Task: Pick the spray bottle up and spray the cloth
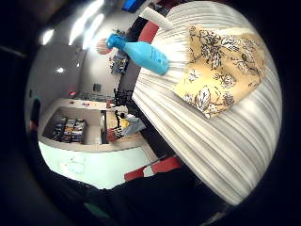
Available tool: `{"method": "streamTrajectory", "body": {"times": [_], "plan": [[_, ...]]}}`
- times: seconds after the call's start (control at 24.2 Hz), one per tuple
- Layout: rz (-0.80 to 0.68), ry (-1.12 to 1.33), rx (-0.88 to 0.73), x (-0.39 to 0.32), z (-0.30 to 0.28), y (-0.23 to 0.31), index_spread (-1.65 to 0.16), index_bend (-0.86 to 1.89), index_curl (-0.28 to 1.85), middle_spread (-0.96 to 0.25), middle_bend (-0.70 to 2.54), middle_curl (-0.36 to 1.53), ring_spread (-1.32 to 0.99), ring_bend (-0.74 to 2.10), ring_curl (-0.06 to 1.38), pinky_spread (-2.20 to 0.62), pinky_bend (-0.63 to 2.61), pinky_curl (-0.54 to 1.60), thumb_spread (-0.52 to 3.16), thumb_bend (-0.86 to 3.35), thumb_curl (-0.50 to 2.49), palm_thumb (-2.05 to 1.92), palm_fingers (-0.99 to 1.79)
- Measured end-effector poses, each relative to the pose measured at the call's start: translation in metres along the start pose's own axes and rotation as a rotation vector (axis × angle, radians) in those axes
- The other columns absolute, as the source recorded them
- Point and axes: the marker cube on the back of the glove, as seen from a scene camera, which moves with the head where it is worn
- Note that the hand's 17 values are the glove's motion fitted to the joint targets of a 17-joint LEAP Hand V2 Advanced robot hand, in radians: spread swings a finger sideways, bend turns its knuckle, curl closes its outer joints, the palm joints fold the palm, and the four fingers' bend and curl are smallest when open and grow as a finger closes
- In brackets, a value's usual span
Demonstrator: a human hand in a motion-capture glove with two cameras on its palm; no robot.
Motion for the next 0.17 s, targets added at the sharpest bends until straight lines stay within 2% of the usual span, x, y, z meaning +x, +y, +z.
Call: {"method": "streamTrajectory", "body": {"times": [0.17], "plan": [[0.013,0.026,-0.004,-0.0018,0.0018,-0.0005,-0.34,0.19,0.39,0.06,0.18,0.4,0.12,0.2,0.4,0.19,0.18,0.27,1.02,-0.02,0.59,0.96,0.19]]}}
